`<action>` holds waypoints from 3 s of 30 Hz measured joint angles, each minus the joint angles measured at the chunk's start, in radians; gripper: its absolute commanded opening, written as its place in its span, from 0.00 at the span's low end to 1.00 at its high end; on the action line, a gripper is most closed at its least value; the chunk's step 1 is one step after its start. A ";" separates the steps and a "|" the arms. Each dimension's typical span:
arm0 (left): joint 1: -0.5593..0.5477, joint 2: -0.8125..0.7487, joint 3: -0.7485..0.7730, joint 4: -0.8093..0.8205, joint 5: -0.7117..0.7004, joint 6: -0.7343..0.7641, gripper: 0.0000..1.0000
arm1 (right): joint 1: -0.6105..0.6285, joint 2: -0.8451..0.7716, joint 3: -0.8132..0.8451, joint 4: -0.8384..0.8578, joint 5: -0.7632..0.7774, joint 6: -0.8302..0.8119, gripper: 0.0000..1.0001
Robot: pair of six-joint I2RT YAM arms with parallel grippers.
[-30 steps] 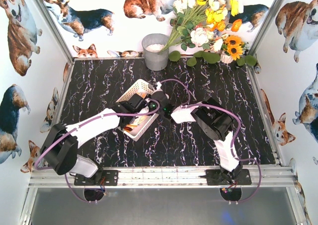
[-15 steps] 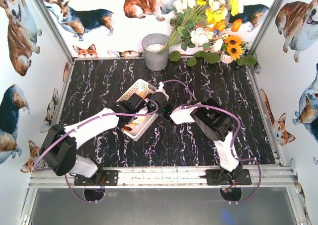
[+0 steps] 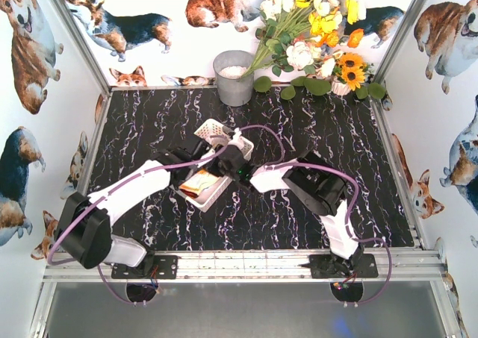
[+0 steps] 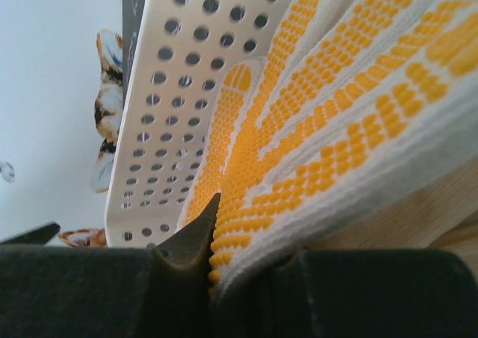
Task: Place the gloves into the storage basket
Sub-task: Place the glove in the bin, then adjust the glove in the bin.
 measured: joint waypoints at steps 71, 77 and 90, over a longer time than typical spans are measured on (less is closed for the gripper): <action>0.284 0.063 -0.110 0.228 0.703 -0.559 0.10 | -0.092 -0.262 0.079 -0.462 0.150 -0.404 0.41; 0.284 0.040 -0.113 0.228 0.724 -0.543 0.16 | -0.108 -0.340 0.108 -0.513 0.128 -0.483 0.41; 0.285 -0.022 -0.097 0.269 0.855 -0.542 0.16 | -0.085 -0.273 0.192 -0.622 -0.173 -0.443 0.34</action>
